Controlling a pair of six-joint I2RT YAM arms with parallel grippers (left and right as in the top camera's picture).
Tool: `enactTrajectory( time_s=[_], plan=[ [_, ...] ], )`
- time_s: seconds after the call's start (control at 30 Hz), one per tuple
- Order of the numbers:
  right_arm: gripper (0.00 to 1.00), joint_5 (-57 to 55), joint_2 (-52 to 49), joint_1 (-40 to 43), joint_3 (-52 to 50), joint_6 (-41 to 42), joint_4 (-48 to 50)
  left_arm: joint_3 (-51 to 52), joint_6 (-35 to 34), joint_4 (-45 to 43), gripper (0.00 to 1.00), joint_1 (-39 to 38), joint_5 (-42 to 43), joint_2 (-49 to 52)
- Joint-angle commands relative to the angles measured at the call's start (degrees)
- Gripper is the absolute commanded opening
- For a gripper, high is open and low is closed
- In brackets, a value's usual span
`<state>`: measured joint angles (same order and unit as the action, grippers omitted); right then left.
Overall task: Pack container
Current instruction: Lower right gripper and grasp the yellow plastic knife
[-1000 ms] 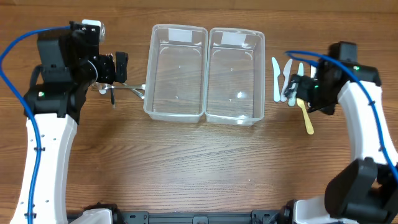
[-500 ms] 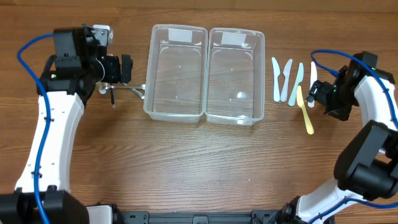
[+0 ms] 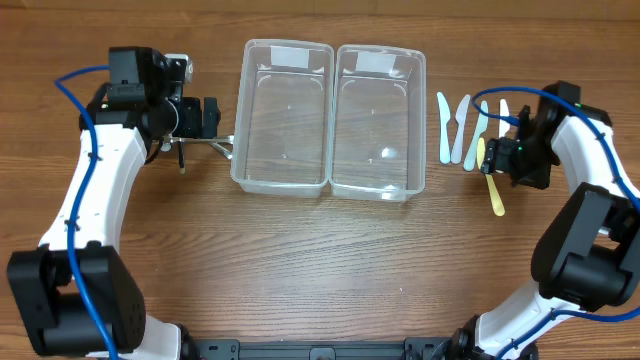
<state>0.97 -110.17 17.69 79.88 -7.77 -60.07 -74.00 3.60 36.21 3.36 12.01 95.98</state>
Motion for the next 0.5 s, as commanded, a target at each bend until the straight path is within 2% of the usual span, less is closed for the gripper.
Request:
enactTrajectory(
  time_s=[0.0,0.17,0.47],
  plan=[
    [0.81,-2.2,-0.5,-1.4,1.6,-2.8,0.4,-1.6,1.1,-0.7,1.0,-0.3,0.9,1.8],
    [0.8,-2.2,-1.6,-1.6,1.5,-2.8,0.0,-1.6,1.1,-1.6,1.0,-0.3,0.9,2.2],
    [0.73,-2.2,-5.7,-1.6,1.5,-2.5,-1.8,-1.6,1.1,-1.6,1.0,-0.3,0.9,2.2]
  ],
)
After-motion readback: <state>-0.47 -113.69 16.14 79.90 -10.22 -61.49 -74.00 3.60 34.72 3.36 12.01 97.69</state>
